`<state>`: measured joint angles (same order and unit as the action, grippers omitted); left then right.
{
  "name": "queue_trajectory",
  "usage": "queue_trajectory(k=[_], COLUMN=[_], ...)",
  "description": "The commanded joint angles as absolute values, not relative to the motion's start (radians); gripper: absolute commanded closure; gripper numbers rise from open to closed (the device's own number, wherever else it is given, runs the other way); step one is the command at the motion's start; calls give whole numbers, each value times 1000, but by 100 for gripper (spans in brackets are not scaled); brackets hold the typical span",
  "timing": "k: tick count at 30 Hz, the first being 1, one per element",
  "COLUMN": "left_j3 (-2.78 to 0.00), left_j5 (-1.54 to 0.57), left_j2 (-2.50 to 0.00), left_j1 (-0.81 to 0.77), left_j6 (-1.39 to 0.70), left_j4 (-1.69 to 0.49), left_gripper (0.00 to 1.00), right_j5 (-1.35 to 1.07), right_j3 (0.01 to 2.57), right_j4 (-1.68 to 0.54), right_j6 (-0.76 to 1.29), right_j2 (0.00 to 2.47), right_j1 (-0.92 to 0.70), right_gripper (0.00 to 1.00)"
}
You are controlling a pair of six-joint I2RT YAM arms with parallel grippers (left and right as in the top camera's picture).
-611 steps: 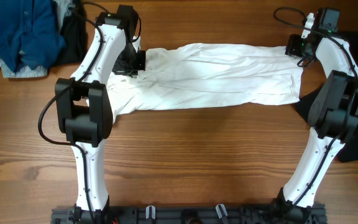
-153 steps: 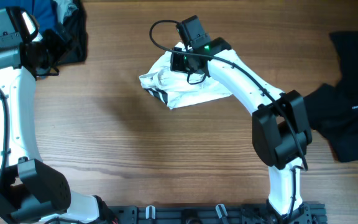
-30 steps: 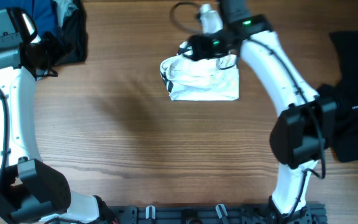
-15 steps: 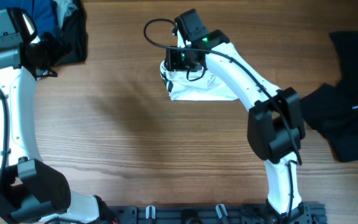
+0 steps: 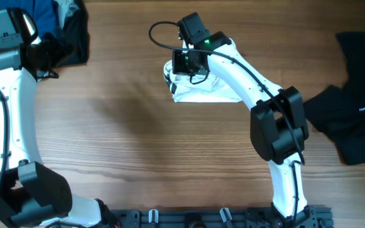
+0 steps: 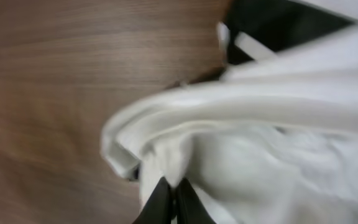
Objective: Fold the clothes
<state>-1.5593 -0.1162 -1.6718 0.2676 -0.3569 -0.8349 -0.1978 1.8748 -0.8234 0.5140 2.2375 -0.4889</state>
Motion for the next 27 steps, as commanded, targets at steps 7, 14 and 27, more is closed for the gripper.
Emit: queue_trajectory(k=[7, 14, 27], left_j3=[-1557, -1557, -1557], left_j5=[-103, -103, -103], left_j2=[-1685, -1685, -1685], left_j1=[267, 267, 267], left_j6=[-344, -344, -344], left_j4=[-834, -831, -824], left_gripper=[0, 0, 0], right_j5=[-182, -204, -297], right_j3=[1898, 1848, 1670], right_j4=[-1116, -1158, -680], right_j6=[332, 234, 52], right_j2=[1960, 1958, 2136], right_j1=[-286, -260, -373], right_gripper=[96, 96, 52])
